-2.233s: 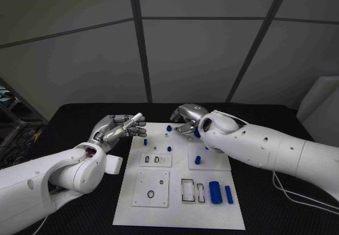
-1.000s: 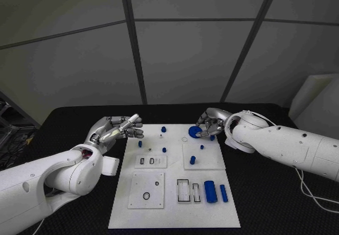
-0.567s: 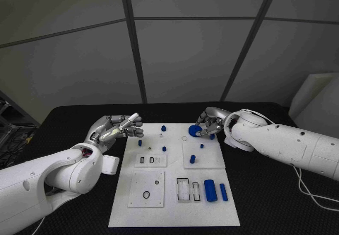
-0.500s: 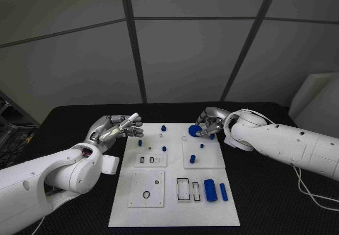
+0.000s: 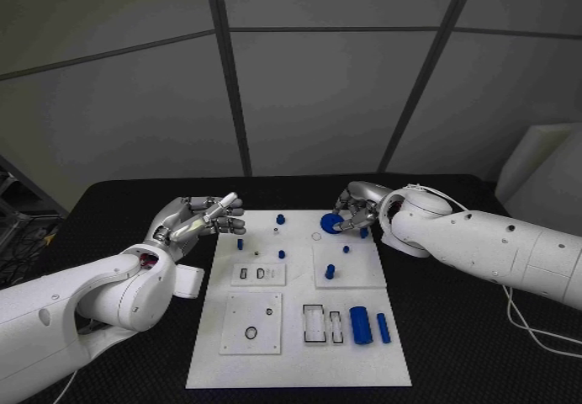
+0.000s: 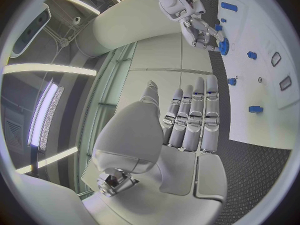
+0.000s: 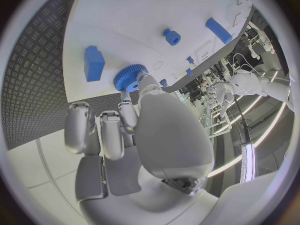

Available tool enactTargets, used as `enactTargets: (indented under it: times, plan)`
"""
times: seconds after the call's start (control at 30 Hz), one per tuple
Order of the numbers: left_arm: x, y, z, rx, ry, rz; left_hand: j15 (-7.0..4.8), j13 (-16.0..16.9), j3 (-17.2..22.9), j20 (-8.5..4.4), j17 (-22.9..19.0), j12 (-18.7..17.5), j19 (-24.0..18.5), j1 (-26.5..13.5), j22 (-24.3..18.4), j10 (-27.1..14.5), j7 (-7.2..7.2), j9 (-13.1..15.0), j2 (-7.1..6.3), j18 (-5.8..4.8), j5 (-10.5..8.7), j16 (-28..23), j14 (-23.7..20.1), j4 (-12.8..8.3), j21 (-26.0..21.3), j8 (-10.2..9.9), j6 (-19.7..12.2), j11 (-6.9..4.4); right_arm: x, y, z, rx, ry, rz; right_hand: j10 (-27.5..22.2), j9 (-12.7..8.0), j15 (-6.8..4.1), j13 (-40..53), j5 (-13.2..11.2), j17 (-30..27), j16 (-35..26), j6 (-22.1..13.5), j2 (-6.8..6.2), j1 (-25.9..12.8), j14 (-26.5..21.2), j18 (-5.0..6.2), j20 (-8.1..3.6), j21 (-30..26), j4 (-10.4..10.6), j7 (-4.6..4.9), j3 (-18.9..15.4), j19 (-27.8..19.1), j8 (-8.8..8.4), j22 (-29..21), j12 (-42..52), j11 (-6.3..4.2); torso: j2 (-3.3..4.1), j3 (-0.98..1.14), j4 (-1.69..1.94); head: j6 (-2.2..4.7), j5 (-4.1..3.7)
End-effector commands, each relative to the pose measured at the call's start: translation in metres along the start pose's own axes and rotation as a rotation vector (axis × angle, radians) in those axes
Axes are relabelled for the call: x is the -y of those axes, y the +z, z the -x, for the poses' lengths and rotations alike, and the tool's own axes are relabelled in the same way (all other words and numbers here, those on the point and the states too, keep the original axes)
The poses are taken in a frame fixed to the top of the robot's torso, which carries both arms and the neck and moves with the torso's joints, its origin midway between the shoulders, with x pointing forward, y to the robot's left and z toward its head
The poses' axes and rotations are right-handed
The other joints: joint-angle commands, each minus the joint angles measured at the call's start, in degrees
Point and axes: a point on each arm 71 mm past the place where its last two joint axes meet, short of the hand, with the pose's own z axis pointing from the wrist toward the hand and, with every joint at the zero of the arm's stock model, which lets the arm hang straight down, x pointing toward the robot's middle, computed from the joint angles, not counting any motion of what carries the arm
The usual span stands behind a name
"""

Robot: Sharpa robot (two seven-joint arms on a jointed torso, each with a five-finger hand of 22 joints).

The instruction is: Assemble the parts on the task board

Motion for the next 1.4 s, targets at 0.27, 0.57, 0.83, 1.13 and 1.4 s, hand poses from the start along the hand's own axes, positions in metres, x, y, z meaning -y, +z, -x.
enactTargets:
  times: [0.27,0.57,0.83,1.13,1.4]
  plan:
    - [0.0,0.001,-0.001,-0.027,-0.017,0.01,-0.03,-0.04,-0.45,0.02,0.1,-0.35,-0.36,-0.43,-0.07,0.23,0.31,-0.06,0.44,-0.67,-0.13,-0.27,-0.32,0.04,-0.4,-0.42,0.06,0.35,-0.006,0.001,0.001,0.058,-0.141,0.008,2.2,0.02,-0.53,3.78,-5.91,4.63,0.65,2.98,2.28,1.52,3.81,-0.73,-0.49,0.84,-0.91,-0.75,2.18,1.44,1.11,1.46,3.0,-0.65,-0.05,0.01,0.0,-0.17,-0.14]
    - [-0.001,0.001,0.0,-0.031,-0.019,0.014,-0.01,-0.04,-0.44,0.03,0.12,-0.39,-0.37,-0.43,-0.08,0.23,0.31,-0.06,0.54,-0.66,-0.13,-0.32,-0.32,0.04,-0.42,-0.46,0.06,0.35,-0.023,-0.005,0.006,0.168,-0.128,0.084,4.17,-0.19,-0.75,7.68,-3.61,6.27,1.34,3.87,2.16,1.34,4.16,-1.35,-0.78,2.12,-0.74,-0.95,4.43,3.53,0.57,4.33,6.05,-0.85,-0.02,0.05,-0.01,-0.16,0.09]
    - [-0.001,0.001,0.001,-0.03,-0.019,0.016,-0.01,-0.03,-0.41,0.04,0.16,-0.44,-0.38,-0.34,-0.1,0.24,0.31,-0.06,0.66,-0.66,-0.11,-0.4,-0.32,-0.02,-0.44,-0.51,0.07,0.35,-0.048,-0.016,0.008,0.229,-0.09,0.157,4.81,-0.32,-0.69,9.02,-2.94,6.98,1.65,3.92,1.74,0.79,4.3,-1.57,-0.76,2.6,-0.51,-0.87,5.28,4.26,0.07,5.35,7.11,-0.78,-0.06,-0.01,0.02,-0.14,0.3]
    - [-0.001,0.001,0.001,-0.033,-0.02,0.019,0.01,-0.04,-0.37,0.07,0.27,-0.61,-0.4,-0.04,-0.15,0.19,0.33,-0.07,0.8,-0.64,-0.09,-0.6,-0.29,-0.28,-0.48,-0.66,0.04,0.37,-0.075,-0.014,0.001,0.207,-0.077,0.208,4.74,-0.41,-0.63,9.04,-2.87,7.13,1.72,3.76,1.42,0.37,4.32,-1.57,-0.72,2.6,-0.32,-0.77,5.59,4.25,-0.26,5.36,7.07,-0.69,0.01,-0.04,0.14,-0.17,0.61]
    - [-0.001,0.001,0.001,-0.032,-0.019,0.018,0.01,-0.04,-0.36,0.08,0.29,-0.64,-0.41,0.03,-0.16,0.19,0.33,-0.07,0.83,-0.64,-0.09,-0.64,-0.28,-0.34,-0.48,-0.69,0.04,0.38,-0.096,-0.003,-0.008,0.179,-0.079,0.233,4.71,-0.44,-0.6,9.05,-2.9,7.14,1.73,3.66,1.37,0.26,4.32,-1.56,-0.7,2.59,-0.28,-0.72,5.74,4.22,-0.41,5.32,7.05,-0.65,0.02,-0.09,0.21,-0.42,1.05]
